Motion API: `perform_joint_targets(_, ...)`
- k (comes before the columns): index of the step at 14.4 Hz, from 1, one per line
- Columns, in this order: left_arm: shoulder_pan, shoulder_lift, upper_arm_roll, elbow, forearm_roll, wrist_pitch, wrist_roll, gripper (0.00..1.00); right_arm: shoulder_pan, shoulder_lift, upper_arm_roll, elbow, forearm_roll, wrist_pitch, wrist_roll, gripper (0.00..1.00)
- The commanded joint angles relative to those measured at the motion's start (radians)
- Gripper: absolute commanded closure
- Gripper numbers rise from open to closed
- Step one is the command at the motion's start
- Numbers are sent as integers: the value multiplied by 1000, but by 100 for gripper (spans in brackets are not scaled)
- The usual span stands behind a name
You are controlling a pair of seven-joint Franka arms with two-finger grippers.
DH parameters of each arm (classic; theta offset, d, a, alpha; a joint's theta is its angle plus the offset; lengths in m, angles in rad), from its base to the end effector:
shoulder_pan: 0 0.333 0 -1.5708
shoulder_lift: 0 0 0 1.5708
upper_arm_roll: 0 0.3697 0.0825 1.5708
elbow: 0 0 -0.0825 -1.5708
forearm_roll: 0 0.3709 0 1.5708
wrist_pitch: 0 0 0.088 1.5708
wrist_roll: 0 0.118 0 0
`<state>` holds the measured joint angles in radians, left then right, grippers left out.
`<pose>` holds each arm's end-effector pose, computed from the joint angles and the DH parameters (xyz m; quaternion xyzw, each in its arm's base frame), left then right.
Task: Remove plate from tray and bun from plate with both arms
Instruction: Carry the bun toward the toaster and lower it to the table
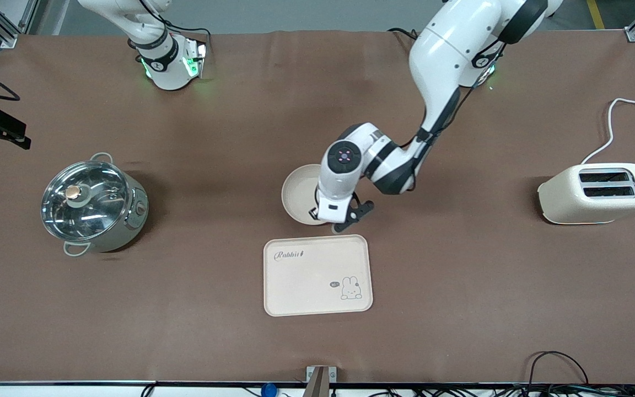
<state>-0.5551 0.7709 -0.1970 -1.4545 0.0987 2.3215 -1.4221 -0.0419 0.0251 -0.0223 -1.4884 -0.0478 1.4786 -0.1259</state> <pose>0.5801 -0.4922 0.2790 0.9428 0.3275 0.0003 0.0628 0.5397 -0.0405 0.6833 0.9991 0.0290 -0.0196 0.0223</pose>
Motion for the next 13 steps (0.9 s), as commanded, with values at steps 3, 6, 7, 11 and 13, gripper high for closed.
perform_joint_targets(3,159,-107,-9,-9,13,-42,50,69,0,-19,2,-13,17,0,19,0)
perform_joint_targets(6,262,-96,2,-26,26,-59,208,69,0,-19,2,-15,17,-4,17,0)
perform_joint_targets(7,305,-94,2,-41,26,-77,282,69,0,-19,2,-15,17,-3,17,0)
perform_joint_targets(11,440,-46,2,-58,26,-82,459,65,-3,-19,2,-18,17,-4,17,0)
perform_joint_targets(13,487,-30,2,-76,26,-82,508,65,-3,-19,2,-15,16,-9,11,0)
